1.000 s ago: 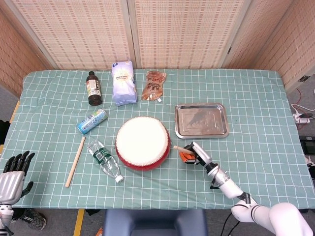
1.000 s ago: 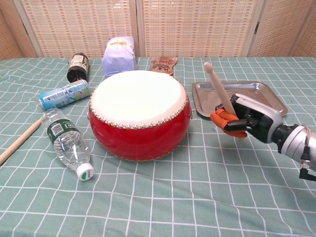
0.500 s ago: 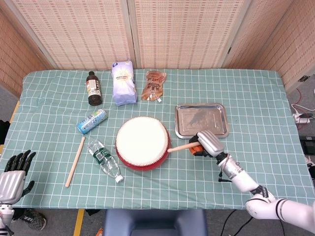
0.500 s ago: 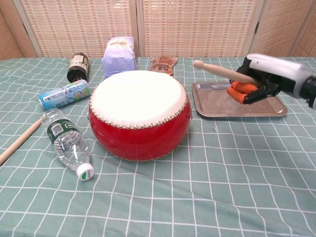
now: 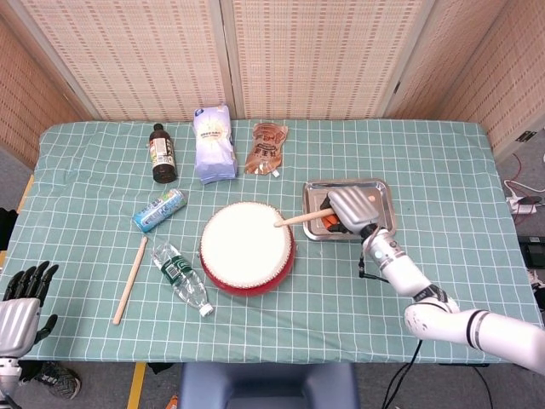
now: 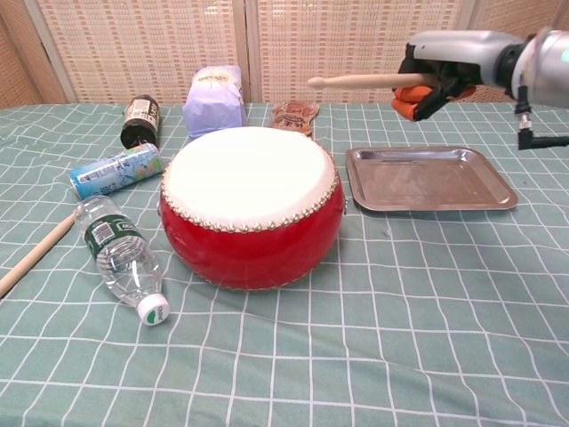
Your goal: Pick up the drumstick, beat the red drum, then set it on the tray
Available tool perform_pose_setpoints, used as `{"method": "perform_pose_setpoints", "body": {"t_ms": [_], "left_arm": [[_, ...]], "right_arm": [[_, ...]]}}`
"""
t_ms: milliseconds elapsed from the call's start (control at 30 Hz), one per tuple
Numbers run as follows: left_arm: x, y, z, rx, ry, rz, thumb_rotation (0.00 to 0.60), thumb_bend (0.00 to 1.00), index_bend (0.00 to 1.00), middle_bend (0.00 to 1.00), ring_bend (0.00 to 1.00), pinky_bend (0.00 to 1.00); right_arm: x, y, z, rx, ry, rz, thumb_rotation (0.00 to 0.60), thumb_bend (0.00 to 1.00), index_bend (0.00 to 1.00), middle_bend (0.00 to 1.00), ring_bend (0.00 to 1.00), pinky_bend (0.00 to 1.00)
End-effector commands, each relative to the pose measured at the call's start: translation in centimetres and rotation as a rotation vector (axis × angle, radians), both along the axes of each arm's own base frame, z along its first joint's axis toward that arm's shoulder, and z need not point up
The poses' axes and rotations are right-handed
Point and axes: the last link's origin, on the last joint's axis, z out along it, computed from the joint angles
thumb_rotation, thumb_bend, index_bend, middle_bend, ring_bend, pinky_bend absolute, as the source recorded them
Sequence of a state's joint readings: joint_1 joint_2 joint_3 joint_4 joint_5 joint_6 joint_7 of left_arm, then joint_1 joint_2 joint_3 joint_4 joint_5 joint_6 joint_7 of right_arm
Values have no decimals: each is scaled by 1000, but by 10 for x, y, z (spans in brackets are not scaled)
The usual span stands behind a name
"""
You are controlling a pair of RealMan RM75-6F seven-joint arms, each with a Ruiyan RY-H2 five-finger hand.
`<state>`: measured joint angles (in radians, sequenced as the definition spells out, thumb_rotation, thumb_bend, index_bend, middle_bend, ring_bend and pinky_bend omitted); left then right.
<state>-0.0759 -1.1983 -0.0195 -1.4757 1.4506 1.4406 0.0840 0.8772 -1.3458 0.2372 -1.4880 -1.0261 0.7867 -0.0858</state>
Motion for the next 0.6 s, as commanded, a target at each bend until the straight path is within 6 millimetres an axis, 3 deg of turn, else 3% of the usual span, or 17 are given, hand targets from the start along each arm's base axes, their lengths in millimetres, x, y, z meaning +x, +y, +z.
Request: {"method": "perform_pose_setpoints", "body": {"t_ms": [33, 267, 533, 600], "left_arm": [[-1, 0, 1, 2, 1, 2, 600, 268, 0, 0, 0, 21], [-3, -1, 1, 3, -1, 6, 600, 268, 0, 0, 0, 21], [-6, 0, -1, -1, -6, 14, 600, 268, 0, 0, 0, 21], [-6, -1, -1, -1, -9, 13, 600, 268, 0, 0, 0, 21]], "right_arm": [[13, -9, -16, 13, 45, 12, 600, 1000, 1000, 1000, 1000, 1000], [26, -17, -40, -1, 205, 75, 600, 1000, 1000, 1000, 1000, 1000], [29, -18, -51, -67, 392, 144, 600, 1000, 1000, 1000, 1000, 1000], [34, -16, -51, -84, 357, 138, 600, 1000, 1000, 1000, 1000, 1000]]}}
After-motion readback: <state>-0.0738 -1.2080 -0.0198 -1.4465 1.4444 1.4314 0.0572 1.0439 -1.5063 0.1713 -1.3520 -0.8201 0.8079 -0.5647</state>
